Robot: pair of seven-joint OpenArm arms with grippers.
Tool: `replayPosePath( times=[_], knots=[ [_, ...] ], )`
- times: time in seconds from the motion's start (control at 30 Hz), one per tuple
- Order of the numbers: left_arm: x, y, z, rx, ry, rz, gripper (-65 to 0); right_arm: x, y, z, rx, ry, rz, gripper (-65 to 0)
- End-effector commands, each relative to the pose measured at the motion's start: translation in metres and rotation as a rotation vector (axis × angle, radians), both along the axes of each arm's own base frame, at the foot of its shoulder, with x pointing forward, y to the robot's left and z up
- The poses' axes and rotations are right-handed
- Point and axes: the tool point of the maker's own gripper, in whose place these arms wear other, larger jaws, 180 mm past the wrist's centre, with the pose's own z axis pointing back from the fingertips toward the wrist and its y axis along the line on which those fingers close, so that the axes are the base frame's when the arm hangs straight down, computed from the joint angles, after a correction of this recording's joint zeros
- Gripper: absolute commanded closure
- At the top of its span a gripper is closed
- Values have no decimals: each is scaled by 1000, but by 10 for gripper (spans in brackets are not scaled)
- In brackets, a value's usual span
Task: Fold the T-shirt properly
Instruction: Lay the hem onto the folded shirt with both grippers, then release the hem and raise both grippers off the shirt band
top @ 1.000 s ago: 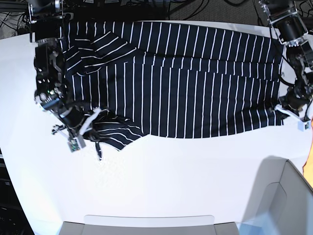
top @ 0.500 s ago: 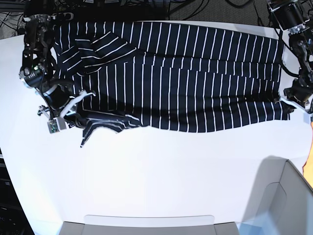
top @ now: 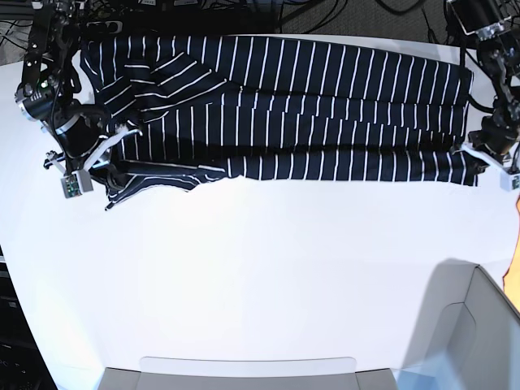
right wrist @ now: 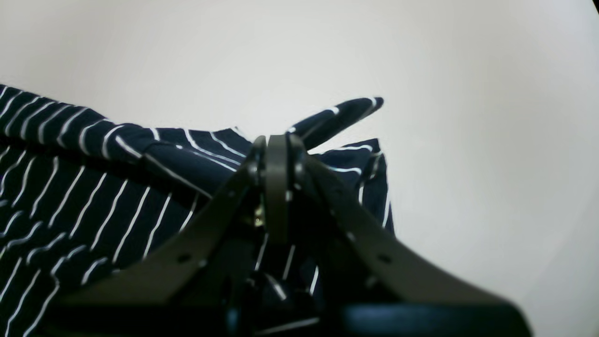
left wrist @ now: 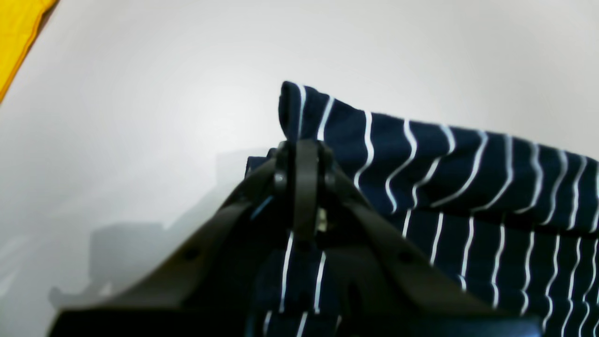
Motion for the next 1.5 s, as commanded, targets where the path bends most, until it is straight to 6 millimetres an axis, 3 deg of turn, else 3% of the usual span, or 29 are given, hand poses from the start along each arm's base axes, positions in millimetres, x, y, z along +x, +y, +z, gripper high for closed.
replayPosePath(
  times=[0.0,0.1,0.23,0.5,0.8,1.0,1.3,1.47],
  knots=[
    [4,12,21,45,-41,8,0,2,0,13,-5,-47,11,0],
    [-6,19,27,60,-16,22,0,-7,2,7,-9,-23,17,0],
    [-9,12,27,89,16,-57,0,-20,10,4,11,-10,77,0],
    [-36,9,11,106,99,-81,0,-44,-18,7,69,22,30,0],
    [-53,9,1,107,151,-85,0,-58,-20,-2,62,67,34,0],
    [-65,27,21,166,138,-49,0,-74,-21,-11,55,123,48,0],
    [-73,27,13,159,181,-49,0,-103,-18,-25,85,224,76,0],
    [-87,32,-3,136,232,-33,0,-110,-19,-30,85,248,73,0]
  ],
)
